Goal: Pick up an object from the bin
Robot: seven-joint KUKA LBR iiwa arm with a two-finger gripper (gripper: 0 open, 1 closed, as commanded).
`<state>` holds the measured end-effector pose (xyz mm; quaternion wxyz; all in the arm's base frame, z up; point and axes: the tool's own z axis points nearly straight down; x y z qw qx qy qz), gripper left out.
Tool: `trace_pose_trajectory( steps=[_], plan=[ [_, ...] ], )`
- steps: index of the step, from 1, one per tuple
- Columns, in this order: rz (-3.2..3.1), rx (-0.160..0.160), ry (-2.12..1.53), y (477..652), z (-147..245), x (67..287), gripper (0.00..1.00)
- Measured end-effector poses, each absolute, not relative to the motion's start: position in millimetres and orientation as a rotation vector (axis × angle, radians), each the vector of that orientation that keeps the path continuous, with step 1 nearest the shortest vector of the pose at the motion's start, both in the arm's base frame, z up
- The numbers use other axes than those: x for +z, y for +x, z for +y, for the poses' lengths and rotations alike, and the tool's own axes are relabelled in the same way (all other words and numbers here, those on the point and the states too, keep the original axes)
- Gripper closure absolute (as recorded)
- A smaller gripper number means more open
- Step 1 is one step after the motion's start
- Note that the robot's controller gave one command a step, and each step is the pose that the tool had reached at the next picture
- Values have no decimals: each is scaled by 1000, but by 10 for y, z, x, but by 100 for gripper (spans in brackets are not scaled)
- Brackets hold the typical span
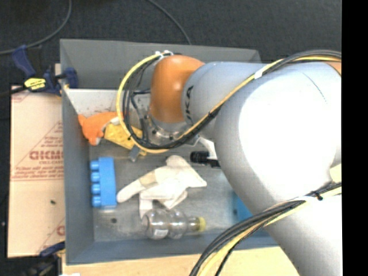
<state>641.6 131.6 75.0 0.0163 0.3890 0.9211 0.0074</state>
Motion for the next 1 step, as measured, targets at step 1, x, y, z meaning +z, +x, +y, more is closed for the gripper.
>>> trace_pose_trajectory(
  steps=[1],
  plan=[
    [2865, 22, 1207, 6416, 1317, 750, 100]
  ],
)
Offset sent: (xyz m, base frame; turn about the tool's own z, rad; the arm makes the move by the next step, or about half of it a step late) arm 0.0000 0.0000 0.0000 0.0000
